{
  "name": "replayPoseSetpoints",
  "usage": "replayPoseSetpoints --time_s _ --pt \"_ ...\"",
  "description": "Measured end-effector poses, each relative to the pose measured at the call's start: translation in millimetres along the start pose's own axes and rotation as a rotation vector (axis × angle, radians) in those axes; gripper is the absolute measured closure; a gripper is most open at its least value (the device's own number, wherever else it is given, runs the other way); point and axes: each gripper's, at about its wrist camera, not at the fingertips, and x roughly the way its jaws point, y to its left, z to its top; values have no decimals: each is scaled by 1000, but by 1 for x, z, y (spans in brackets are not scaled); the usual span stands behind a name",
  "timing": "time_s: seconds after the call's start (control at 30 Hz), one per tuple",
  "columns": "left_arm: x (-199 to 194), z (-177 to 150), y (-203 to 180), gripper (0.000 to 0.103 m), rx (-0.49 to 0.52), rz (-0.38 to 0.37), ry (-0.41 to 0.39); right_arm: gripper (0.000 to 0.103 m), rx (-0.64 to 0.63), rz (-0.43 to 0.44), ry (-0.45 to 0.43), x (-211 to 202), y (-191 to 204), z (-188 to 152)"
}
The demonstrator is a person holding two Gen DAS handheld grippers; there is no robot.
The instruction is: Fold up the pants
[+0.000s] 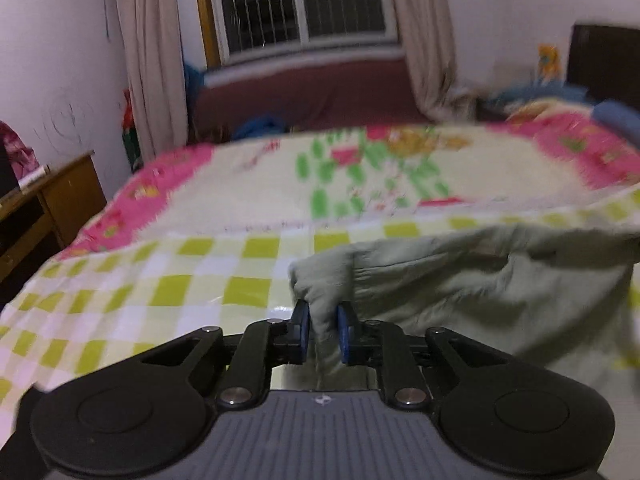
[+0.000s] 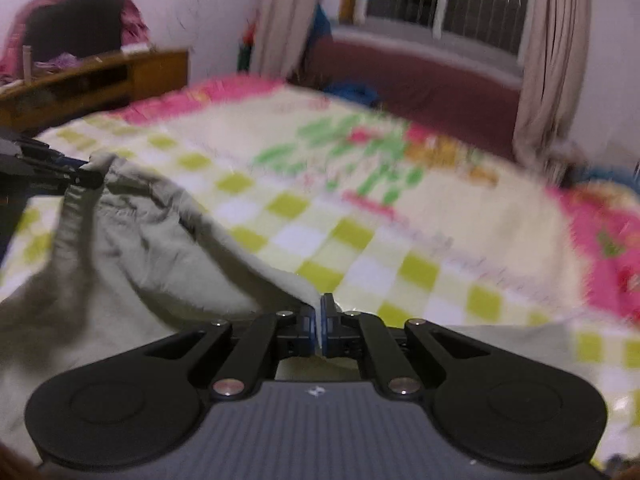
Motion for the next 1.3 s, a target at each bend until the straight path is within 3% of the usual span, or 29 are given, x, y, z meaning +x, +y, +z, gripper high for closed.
replayPoseSetpoints --time_s 0.1,0.2,0.3,0.4,0.43,0.53,0.6,0.63,0.7,0.93,1.07,1.17,1.23,1.27,1.3 --pt "-63 -40 5 75 -3 -12 -25 100 -40 11 -17 -63 22 -33" --pt "-97 -92 6 75 -33 -24 26 100 -75 39 42 -90 54 -77" --pt "-97 -140 0 75 -47 -28 135 100 -70 88 177 -83 83 -122" --pt "-89 -157 -3 75 -94 -81 196 98 -174 92 319 -62 109 -146" --pt "-89 -156 -4 75 -93 -89 187 98 -213 74 338 -59 115 -146" --pt "-90 -144 -9 74 -36 -80 122 90 -270 68 283 -66 121 -126" --pt "-88 -141 -15 71 13 -85 103 74 -302 70 222 -69 125 -111" --pt "-86 -139 -16 66 27 -91 102 72 -330 74 189 -68 131 -104" --pt "-88 -143 -14 59 28 -98 112 70 -379 90 136 -66 149 -97" --pt "-113 -168 5 58 -22 -74 141 65 -555 276 -7 -25 240 -77" --pt "-117 -170 8 58 9 -94 135 65 -615 270 -43 4 279 -71" --pt "-114 -171 9 58 3 -112 126 69 -629 226 -7 28 288 -67" --pt "-113 -173 11 58 -16 -118 119 95 -567 248 55 35 286 -62" --pt "-114 -174 13 58 -26 -121 114 103 -509 263 82 38 282 -56" --pt "-116 -175 15 58 -35 -125 109 103 -440 284 100 39 276 -48"
